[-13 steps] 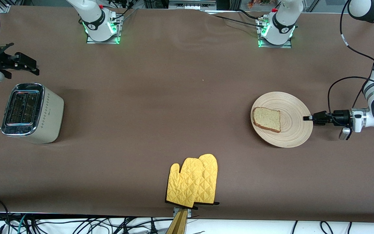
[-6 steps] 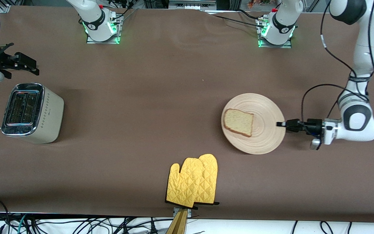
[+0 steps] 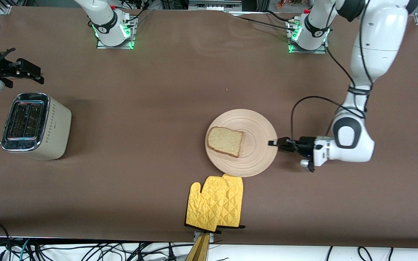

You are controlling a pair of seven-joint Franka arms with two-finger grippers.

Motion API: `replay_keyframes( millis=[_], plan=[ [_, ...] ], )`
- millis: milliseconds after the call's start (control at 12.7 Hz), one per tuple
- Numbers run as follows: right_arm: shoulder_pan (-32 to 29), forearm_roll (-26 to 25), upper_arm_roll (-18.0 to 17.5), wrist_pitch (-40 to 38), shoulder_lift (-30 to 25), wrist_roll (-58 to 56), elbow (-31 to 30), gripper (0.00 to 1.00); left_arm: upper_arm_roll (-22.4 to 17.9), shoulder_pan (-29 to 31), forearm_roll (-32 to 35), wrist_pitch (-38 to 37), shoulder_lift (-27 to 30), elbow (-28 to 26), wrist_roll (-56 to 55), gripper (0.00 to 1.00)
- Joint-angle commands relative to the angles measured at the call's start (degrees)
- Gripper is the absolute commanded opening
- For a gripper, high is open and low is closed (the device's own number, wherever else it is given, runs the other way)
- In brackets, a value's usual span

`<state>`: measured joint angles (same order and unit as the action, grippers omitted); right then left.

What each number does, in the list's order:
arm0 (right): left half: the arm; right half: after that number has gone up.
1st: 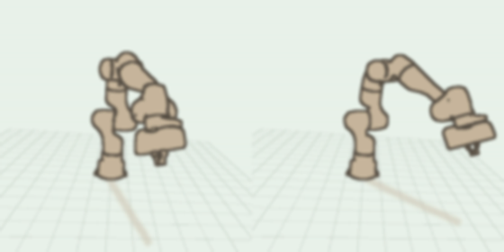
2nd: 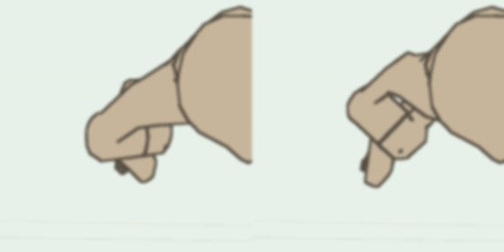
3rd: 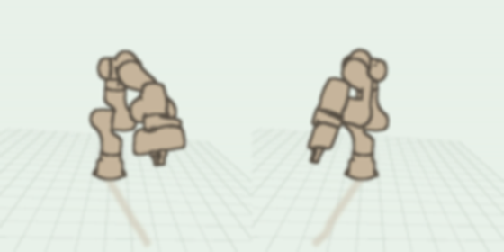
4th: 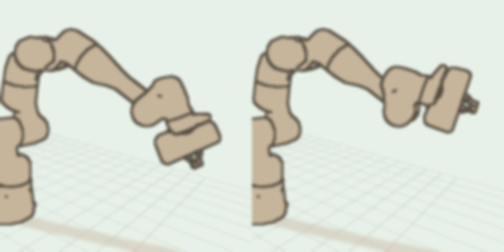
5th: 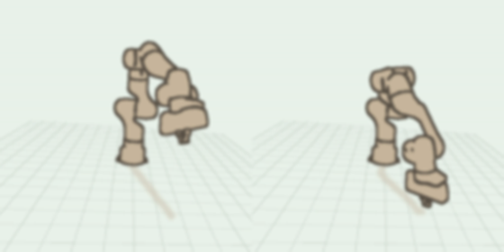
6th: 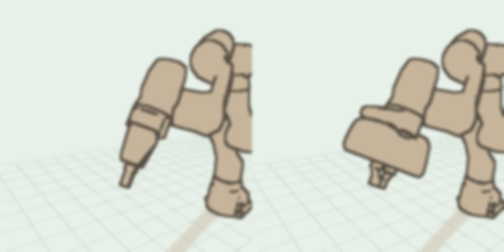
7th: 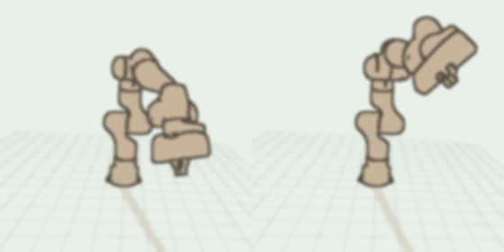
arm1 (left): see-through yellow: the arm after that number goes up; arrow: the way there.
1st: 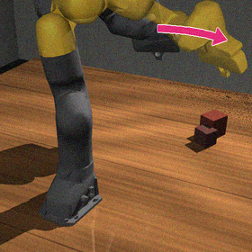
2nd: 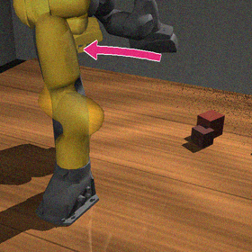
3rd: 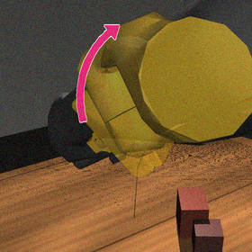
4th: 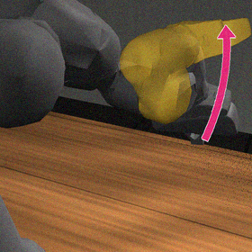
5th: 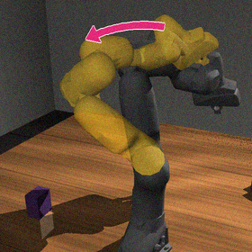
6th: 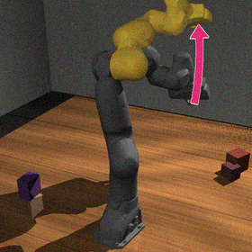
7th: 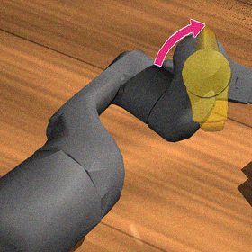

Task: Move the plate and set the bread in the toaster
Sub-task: 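Slide the wooden plate with the left gripper toward the table middle, then release the plate and withdraw the left gripper while the right gripper reaches out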

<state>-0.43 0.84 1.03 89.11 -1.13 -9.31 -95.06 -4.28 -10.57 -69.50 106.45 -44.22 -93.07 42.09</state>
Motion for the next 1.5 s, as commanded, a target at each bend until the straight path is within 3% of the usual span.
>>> replay_keyframes(
  millis=[0,236,472,551,708,787,1102,1259,1417],
  plan=[
    [0.1,0.5,0.0,-1.2,0.7,0.7,1.7,1.0,-4.8,-9.8,-10.5,3.1,-1.4,-0.5,-0.6,0.0],
    [0.1,0.5,0.0,-1.2,0.7,0.7,1.7,1.0,-11.8,-19.8,-19.6,3.3,-3.9,-0.4,-2.1,0.0],
    [0.2,0.6,-0.5,-1.2,0.7,0.7,1.7,1.0,-14.0,-24.2,-24.2,4.1,-6.0,-0.4,-3.9,0.03],
    [0.2,0.5,-0.5,-1.2,0.7,0.7,1.7,1.0,-14.4,-24.7,-24.2,4.4,-6.1,-0.4,-3.9,0.29],
    [0.2,0.5,-0.5,-1.0,0.7,0.7,1.7,1.0,-16.6,-24.5,-24.0,3.8,-6.0,-0.5,-3.6,0.67],
    [0.1,0.5,-0.5,-1.0,0.7,0.7,1.7,1.0,-16.7,-24.2,-24.1,3.6,-5.5,-1.3,-3.0,1.0],
    [0.0,0.5,-0.5,-1.0,1.0,0.6,1.8,1.0,-17.7,-17.3,-22.6,2.0,0.7,-4.6,-3.8,1.0],
    [0.1,0.4,-0.5,-1.0,1.0,0.5,1.8,1.0,-14.5,-9.7,-14.4,2.4,8.6,-8.1,-7.8,1.0],
    [0.1,0.0,-0.5,-1.0,1.0,0.5,1.8,1.0,-8.1,0.7,0.3,3.6,15.3,-8.3,-15.3,1.0]
  ],
)
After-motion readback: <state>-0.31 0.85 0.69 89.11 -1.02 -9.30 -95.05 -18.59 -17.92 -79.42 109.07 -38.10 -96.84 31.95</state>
